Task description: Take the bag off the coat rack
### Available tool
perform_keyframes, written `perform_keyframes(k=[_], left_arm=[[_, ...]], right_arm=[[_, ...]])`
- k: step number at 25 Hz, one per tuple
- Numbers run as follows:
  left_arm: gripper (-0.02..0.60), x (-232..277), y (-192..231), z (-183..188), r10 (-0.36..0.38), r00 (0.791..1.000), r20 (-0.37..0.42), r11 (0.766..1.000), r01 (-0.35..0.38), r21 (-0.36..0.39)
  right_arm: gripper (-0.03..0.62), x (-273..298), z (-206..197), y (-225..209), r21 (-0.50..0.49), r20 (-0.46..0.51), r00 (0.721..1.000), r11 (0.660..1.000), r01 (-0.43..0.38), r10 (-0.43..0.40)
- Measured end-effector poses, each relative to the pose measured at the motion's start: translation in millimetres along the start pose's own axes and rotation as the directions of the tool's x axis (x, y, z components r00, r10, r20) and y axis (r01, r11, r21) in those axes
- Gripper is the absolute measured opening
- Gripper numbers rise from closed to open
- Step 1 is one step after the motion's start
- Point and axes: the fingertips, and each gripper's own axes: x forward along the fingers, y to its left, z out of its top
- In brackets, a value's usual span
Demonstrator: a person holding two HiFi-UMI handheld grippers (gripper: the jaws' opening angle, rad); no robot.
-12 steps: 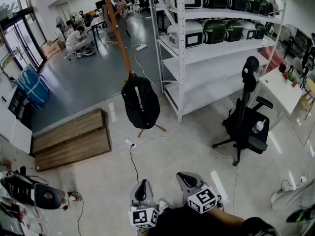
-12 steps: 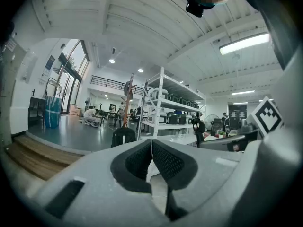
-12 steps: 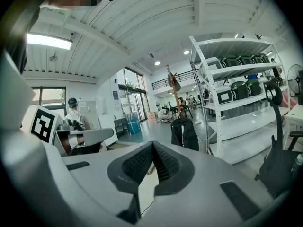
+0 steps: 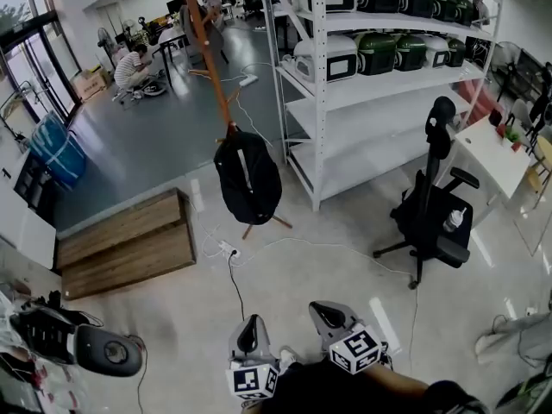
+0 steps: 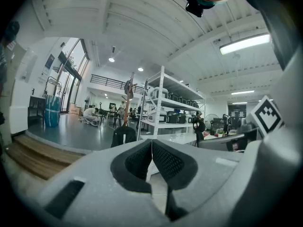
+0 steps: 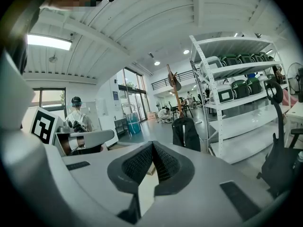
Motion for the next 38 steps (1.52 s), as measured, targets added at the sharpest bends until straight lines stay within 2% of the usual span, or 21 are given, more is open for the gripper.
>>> perform_keyframes(k=[4,12,26,32,38], left_arm=[[0.017,-3,8,-2,-0.005,1.0,-0.005,1.0,0.005,-0.002],[0.017,-18,34,-3,-0.026,1.0,-0.017,1.0,0.026,-0.012],[0.017,-27,78,-15,-0.096,0.995,-0.042,0.995,0.096,-0.01],[0.017,-10,84,-19,-0.087,0.995,-0.05,0.996,0.086,-0.022],[0.017,25,81,-13,-0.071,0.996,-0.046,0.997,0.07,-0.015]], right_arm=[[0.012,6,1,6,0.022,0.014,1.0,1.0,0.0,0.0],[0.012,21,-1,31,0.006,0.015,1.0,1.0,0.025,-0.025],[0.012,50,-6,64,0.01,0.033,0.996,0.996,0.088,-0.089],[0.012,67,-2,52,0.011,0.045,0.996,0.997,0.082,-0.083],[0.012,92,8,22,0.01,0.042,0.997,0.998,0.056,-0.057]])
